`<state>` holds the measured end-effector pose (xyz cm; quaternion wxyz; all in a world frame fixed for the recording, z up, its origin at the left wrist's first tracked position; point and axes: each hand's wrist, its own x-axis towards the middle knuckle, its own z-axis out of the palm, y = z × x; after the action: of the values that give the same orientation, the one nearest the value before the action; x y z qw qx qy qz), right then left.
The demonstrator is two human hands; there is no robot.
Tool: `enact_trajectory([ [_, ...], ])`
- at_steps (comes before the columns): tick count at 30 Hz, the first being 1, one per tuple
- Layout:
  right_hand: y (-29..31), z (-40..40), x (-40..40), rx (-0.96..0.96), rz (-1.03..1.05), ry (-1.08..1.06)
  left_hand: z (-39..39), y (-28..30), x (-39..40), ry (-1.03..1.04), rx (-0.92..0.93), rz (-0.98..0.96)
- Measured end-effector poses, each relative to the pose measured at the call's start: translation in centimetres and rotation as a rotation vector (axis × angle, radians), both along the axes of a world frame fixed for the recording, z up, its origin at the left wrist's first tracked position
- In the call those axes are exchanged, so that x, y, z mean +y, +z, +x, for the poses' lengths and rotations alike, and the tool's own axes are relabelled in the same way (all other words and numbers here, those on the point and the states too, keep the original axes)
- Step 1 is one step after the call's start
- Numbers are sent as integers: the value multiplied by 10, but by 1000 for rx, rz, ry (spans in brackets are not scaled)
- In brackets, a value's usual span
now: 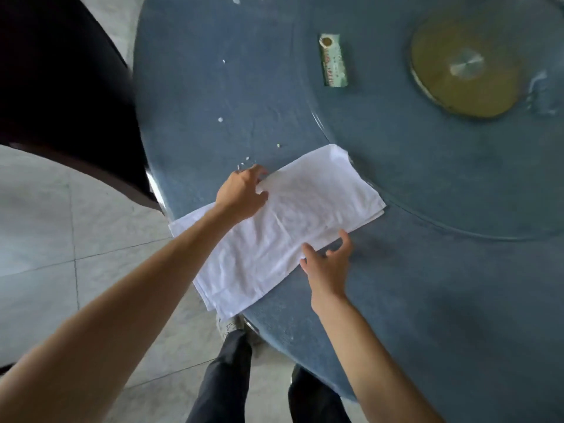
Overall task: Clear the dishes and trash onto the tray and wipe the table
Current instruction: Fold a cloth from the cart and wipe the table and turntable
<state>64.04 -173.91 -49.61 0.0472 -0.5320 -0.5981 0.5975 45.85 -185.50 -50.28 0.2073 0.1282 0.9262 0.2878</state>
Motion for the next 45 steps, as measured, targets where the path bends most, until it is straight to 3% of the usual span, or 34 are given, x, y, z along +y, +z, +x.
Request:
enact_trajectory([
  [5,14,-15,-8,-36,-202,-131,-10,26,2,-41,-118,99],
  [10,28,1,14,10,-186,60,-4,78,1,-172,-169,312],
  [14,42,30,30,73,-33,257,16,133,9,-355,-184,392],
  [19,59,47,37,229,160,502,60,200,41,-559,-77,463],
  [22,69,61,49,328,198,450,83,227,58,-666,47,393],
  [26,90,106,92,279,388,402,107,246,79,-746,289,211],
  [29,113,150,136,300,504,374,133,248,97,-727,453,150],
  [32,130,199,186,395,384,331,171,238,113,-679,479,222],
  [37,131,254,246,547,247,334,245,192,131,-416,103,276],
  [42,67,253,266,272,522,469,297,109,141,-98,-138,246],
  [45,22,247,253,126,600,712,316,56,129,102,-205,103],
])
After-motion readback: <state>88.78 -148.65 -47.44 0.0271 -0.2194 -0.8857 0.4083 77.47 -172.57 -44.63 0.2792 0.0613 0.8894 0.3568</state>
